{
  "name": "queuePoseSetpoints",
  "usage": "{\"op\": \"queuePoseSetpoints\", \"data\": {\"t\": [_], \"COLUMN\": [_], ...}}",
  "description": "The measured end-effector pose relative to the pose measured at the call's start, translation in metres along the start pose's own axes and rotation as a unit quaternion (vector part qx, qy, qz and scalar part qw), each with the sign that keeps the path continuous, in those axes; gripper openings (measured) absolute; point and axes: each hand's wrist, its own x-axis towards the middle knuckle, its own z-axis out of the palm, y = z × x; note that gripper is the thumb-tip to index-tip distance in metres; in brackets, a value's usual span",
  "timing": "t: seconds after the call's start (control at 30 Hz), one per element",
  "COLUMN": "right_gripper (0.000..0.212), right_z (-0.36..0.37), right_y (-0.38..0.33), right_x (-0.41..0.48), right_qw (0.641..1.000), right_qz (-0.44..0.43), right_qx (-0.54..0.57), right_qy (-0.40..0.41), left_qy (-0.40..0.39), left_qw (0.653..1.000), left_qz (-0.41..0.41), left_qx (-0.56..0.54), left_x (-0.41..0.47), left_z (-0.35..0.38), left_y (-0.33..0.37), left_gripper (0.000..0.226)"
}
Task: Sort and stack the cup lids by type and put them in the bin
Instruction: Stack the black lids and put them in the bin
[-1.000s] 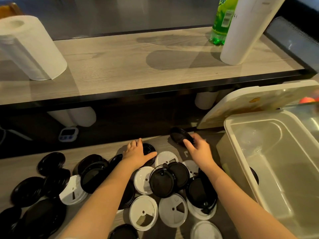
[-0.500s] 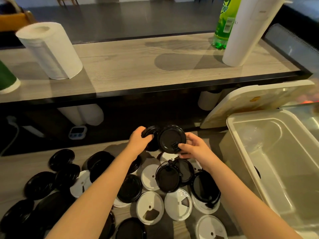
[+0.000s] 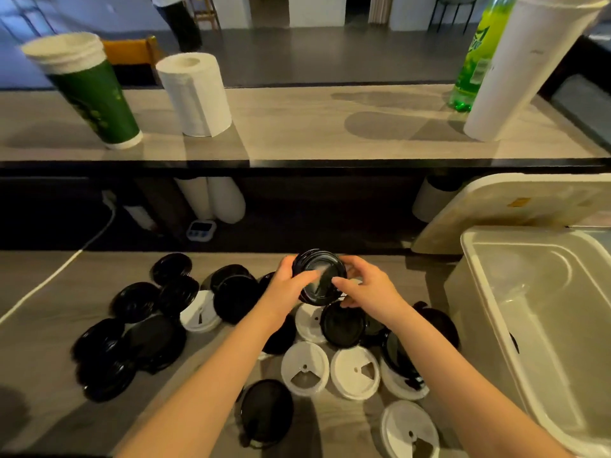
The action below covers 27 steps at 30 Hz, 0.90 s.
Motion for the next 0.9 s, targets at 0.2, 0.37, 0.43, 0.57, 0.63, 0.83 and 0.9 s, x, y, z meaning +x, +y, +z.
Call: {"op": "queuePoseSetpoints", "data": {"t": [0.2,0.37,0.43,0.57,0.63,0.83,0.9], "right_gripper": [0.041,0.035,0.027,0.029,0.034,0.039,0.037], "right_z": [0.015,0.033,0.044,0.074,0.092,0.151,0.170], "right_y": [0.000,-0.007,-0.008,-0.014,-0.019,-0.034,-0.041], "right_x": [-0.009,-0.016,-0.017,-0.016,-0.015,-0.008,-0.002], "right_qw": [0.996,0.992,0.991,0.995,0.996,0.993,0.996], "right_qz": [-0.037,-0.025,-0.025,-0.024,-0.009,-0.012,-0.029], "right_qx": [-0.051,0.026,0.041,0.004,0.003,0.038,0.029], "right_qy": [-0.056,-0.121,-0.121,-0.096,-0.090,-0.107,-0.077], "left_qy": [0.019,-0.004,0.000,-0.001,0.005,0.015,0.017], "left_qw": [0.999,0.999,1.000,0.998,0.997,0.996,0.995], "left_qz": [0.006,-0.017,-0.025,-0.053,-0.076,-0.082,-0.089], "left_qx": [-0.039,-0.030,-0.016,0.013,-0.004,-0.027,-0.028], "left_x": [-0.034,-0.054,-0.058,-0.062,-0.064,-0.064,-0.063], "left_z": [-0.019,-0.037,-0.045,-0.072,-0.093,-0.160,-0.178], "left_y": [-0.006,-0.017,-0.022,-0.030,-0.033,-0.037,-0.039], "left_gripper": [0.021,0.035,0.040,0.048,0.046,0.035,0.032]}}
